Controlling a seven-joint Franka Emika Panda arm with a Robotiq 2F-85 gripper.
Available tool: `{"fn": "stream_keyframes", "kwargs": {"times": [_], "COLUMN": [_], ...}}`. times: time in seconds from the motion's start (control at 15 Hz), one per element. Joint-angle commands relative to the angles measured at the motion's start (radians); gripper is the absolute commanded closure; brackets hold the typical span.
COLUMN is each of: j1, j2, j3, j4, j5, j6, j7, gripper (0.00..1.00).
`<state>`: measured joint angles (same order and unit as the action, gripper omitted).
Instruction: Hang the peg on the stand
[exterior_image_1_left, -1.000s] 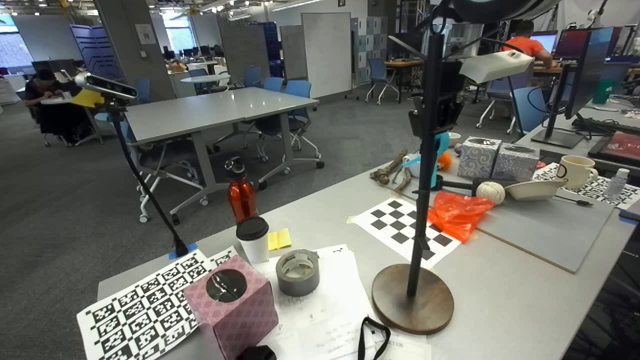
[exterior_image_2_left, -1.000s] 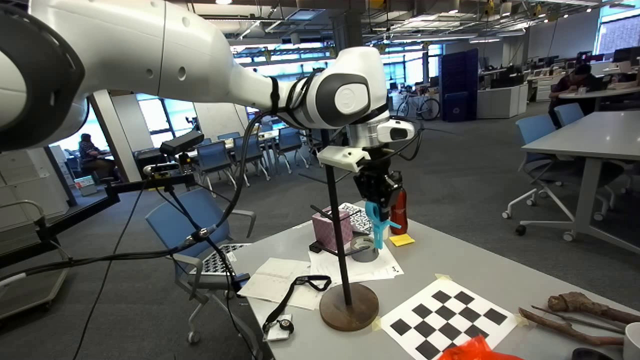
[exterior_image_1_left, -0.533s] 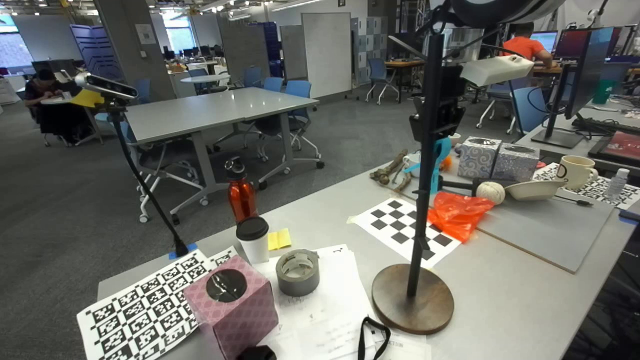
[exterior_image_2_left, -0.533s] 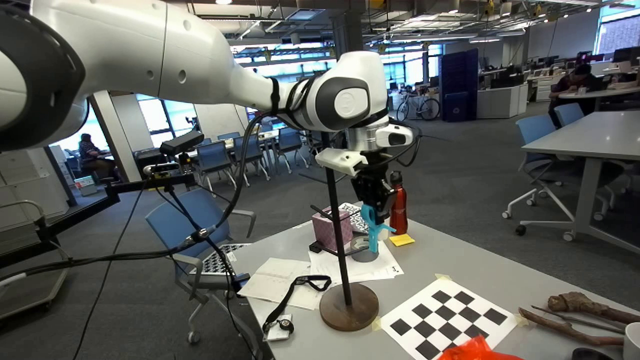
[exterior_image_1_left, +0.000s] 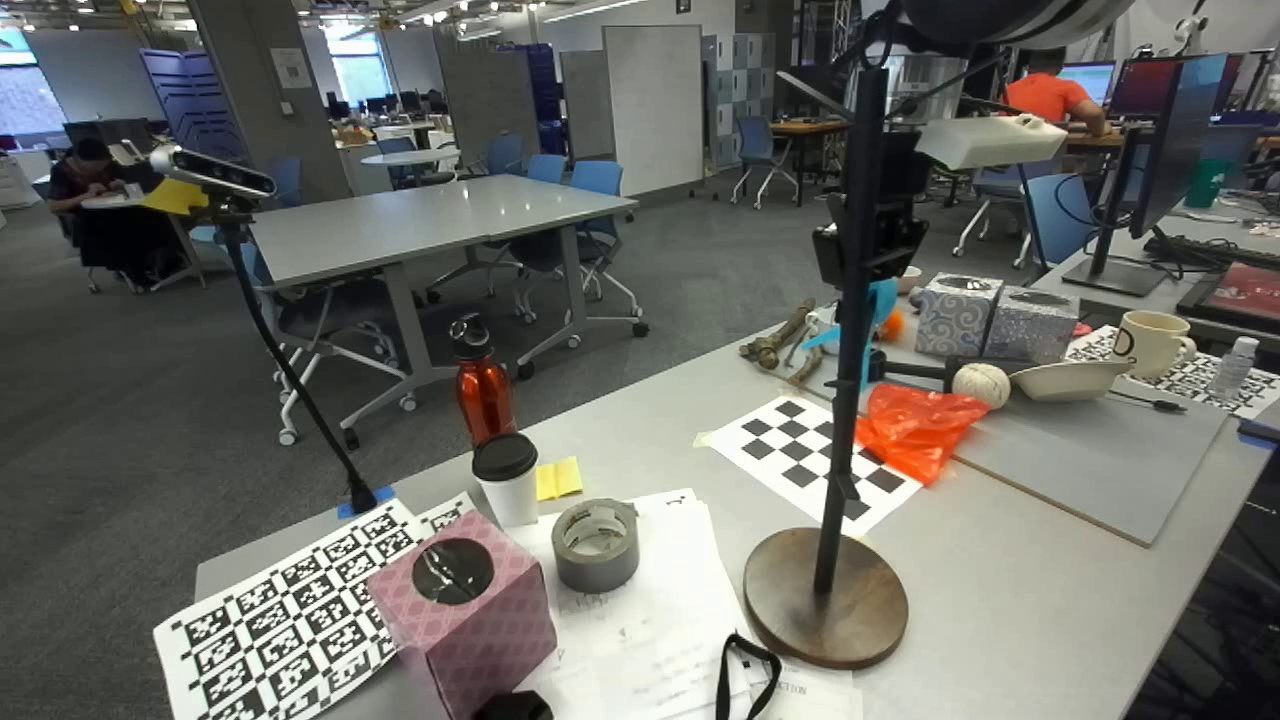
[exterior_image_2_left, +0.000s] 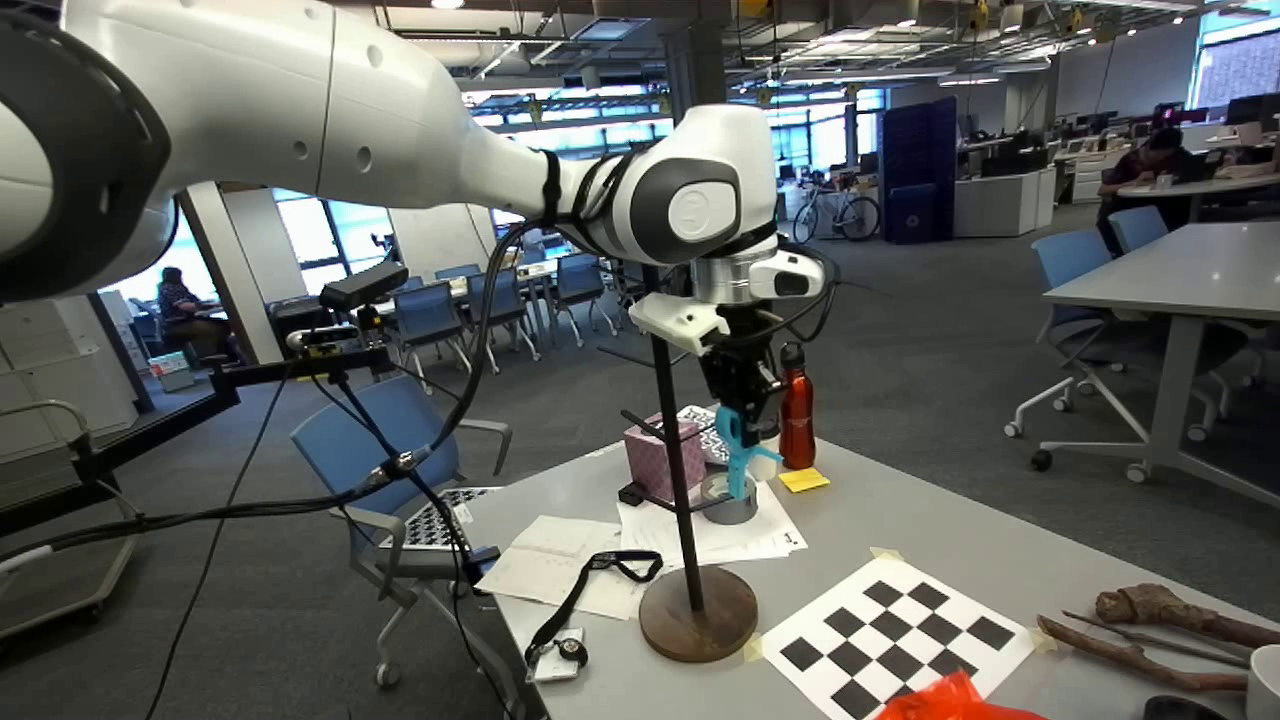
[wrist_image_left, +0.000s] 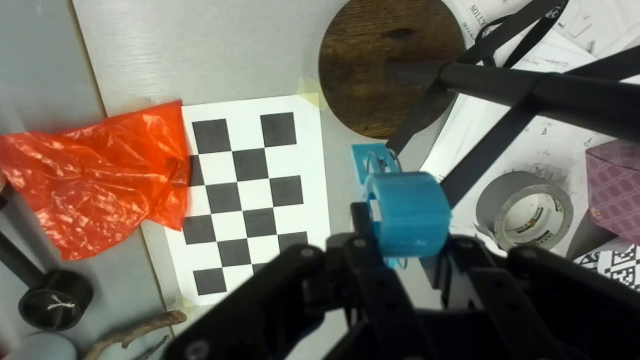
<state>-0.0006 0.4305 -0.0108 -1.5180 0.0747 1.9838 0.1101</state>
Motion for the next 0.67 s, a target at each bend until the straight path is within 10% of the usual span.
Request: {"fn": "stream_keyframes", "kwargs": {"times": [0.0,0.6], "j1": [-0.003,0.014], "j2": [-0.027,-0.047], "j3": [0.002,-0.004], "j4": [-0.028,-0.055], "j5": [0.021,0.000], "j6": [-0.001,-0.002], "j7": [0.026,0.093], "gripper": [0.94,0.94]}}
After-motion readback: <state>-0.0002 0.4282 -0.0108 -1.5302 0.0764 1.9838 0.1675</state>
